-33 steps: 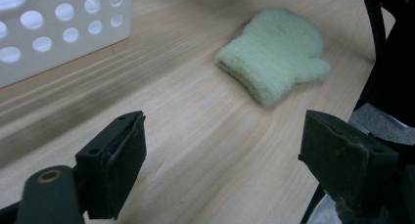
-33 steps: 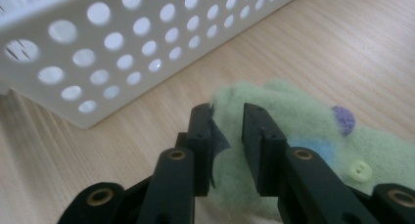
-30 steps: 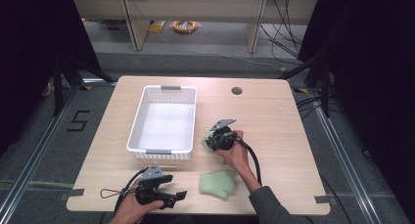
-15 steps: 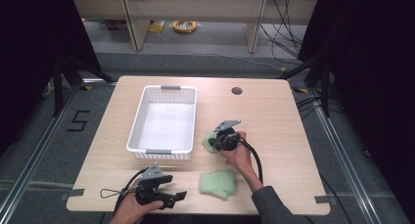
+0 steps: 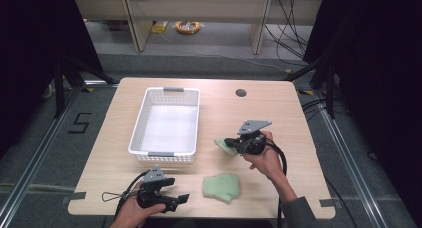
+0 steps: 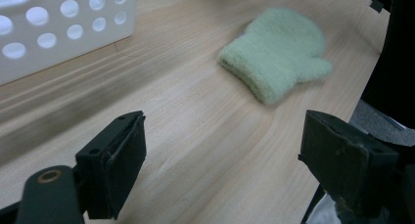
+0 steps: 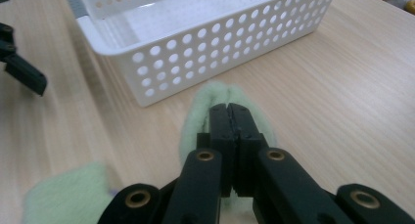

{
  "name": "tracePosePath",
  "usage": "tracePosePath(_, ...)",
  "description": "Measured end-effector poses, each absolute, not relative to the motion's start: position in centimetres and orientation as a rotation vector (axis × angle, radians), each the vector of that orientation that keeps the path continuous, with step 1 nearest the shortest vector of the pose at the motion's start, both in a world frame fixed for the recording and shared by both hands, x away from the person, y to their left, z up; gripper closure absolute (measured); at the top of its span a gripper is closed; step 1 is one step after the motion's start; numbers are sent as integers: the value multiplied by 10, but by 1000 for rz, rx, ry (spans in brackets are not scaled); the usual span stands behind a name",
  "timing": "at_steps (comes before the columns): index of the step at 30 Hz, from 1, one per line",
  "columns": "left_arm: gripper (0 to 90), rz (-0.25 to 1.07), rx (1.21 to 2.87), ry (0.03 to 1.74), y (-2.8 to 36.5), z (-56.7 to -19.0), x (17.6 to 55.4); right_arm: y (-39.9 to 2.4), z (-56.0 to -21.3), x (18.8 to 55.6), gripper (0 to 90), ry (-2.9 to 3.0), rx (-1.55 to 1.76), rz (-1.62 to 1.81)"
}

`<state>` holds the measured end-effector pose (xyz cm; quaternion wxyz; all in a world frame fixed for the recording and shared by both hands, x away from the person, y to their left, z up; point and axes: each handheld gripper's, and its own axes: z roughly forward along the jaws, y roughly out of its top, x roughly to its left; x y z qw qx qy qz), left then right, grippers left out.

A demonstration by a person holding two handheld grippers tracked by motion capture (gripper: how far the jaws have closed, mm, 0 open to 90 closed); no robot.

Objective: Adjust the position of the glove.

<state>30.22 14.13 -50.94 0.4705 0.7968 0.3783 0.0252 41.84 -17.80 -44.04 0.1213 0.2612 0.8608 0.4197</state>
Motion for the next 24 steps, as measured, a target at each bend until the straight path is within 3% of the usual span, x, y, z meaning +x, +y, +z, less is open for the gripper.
tracePosePath(15,165,50,1978,913,143,-508,303,-225,-439,381,900,2518,677,1278)
tracePosePath(24,166,54,1967,906,142,-508,301,-252,-463,357,900,2620,696,1234)
